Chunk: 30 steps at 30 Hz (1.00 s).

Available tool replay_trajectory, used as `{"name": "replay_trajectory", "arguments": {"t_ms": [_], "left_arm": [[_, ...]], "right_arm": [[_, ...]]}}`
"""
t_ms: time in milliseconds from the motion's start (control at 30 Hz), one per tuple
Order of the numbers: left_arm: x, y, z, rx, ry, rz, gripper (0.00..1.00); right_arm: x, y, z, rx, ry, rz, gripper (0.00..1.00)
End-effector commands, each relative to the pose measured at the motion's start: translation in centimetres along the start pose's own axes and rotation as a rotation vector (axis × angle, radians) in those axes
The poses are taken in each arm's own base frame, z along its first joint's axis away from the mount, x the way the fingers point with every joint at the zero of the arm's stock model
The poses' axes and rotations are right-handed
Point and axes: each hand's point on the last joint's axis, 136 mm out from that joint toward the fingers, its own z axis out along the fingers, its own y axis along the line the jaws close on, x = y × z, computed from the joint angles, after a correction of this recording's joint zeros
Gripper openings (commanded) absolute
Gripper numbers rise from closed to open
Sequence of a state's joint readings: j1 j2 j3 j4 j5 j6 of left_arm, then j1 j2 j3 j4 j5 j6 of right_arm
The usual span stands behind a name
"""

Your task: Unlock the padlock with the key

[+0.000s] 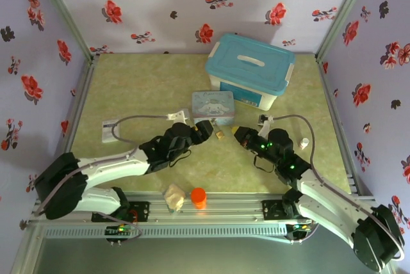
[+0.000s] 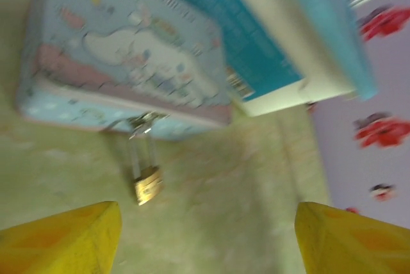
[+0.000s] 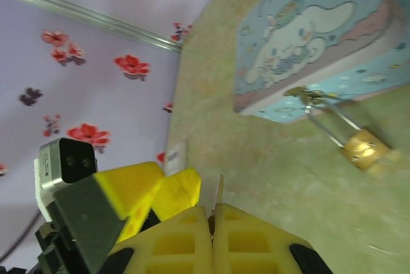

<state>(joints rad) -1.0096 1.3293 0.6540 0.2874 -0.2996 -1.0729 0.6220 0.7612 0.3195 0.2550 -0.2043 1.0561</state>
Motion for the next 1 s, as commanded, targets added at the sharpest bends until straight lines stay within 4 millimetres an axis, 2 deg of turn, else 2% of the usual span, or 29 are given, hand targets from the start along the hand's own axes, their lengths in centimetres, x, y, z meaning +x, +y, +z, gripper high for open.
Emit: {"name": "replay_trajectory", "arguments": {"t_ms": [0,167,500,700,967], "left_arm": [[2.2,2.4,1.1,-0.091,0.084,0.099,0.70],[3.8,2.3,3.6,-0.015,0.085,0.126,0.64],[6.1,3.2,8.8,-0.054,0.148,0.090,0.66],[6.0,4.3,10.2,-0.107,0.118,0.104,0.64],[6.7,5.4,12.3,-0.129,0.101,0.079,0.54]], "right_arm": [[0.3,-2.8,-0.9,0.154,0.015,-0.083,0.00],[0.9,-3.5,-0.6,0.147,0.026,-0.066,0.00],[1.6,-4.7,-0.7,0.153,0.033,-0.043,0.00],[1.8,-4.9,-0.9,0.155,0.035,-0.042,0.00],[1.9,-5.2,-0.9,0.160,0.036,-0.039,0.00]]}}
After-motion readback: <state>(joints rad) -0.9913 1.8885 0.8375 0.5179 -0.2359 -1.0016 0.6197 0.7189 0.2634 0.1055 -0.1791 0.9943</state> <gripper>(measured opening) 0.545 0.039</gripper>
